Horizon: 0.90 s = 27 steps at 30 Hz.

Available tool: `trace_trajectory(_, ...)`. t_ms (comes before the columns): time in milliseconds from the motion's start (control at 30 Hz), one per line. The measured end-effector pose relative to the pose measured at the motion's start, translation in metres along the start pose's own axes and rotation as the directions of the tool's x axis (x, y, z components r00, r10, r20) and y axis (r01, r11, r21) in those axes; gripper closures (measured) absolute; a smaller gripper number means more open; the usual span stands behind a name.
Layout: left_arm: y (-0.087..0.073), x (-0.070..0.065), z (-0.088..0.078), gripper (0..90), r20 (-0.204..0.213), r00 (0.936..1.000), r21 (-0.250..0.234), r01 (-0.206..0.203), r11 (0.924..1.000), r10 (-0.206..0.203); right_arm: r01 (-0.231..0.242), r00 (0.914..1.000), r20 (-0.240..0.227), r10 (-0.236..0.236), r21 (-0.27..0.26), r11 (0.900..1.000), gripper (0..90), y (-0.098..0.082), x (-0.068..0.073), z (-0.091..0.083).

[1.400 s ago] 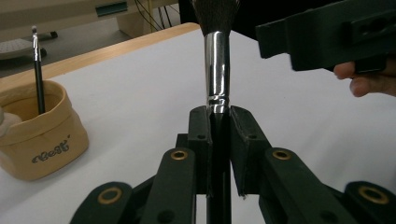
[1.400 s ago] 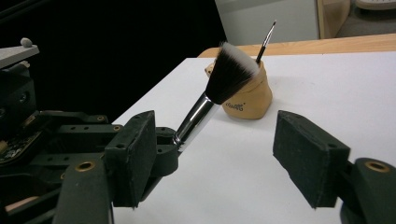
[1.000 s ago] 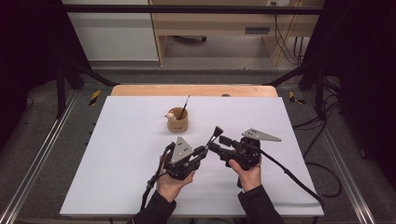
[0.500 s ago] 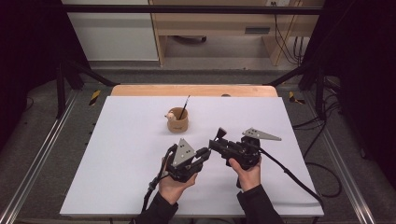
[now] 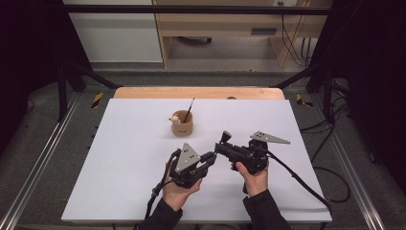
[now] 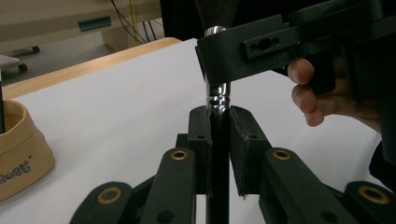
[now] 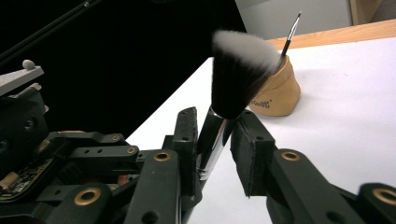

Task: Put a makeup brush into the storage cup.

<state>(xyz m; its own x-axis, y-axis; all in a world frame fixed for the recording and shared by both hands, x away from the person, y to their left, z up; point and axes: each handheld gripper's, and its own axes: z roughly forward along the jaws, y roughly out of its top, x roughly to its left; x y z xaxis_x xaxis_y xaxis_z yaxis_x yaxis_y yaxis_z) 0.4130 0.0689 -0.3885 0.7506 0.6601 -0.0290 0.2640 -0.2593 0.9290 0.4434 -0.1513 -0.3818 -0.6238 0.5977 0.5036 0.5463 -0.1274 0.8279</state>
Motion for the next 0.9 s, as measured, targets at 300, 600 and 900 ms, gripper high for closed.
trace_trajectory(300, 0.0, -0.001, 0.002, 78.7, 0.009, 1.0, 0.018, -0.004, 0.9998, 0.004, 0.025, 0.9994, -0.023, -0.025, 0.004, 1.0, 77.6, -0.001, 0.001, -0.002)
trace_trajectory(600, 0.001, 0.001, 0.006, 52.3, -0.023, 0.9996, 0.061, -0.016, 0.998, 0.017, 0.061, 0.9981, -0.006, -0.061, 0.004, 0.998, 77.7, -0.001, 0.002, -0.002)
trace_trajectory(900, 0.008, -0.002, 0.018, 62.9, 0.01, 0.9998, 0.103, -0.02, 0.9945, 0.019, 0.089, 0.9957, -0.028, -0.089, 0.002, 0.996, 77.6, -0.002, 0.003, -0.003)
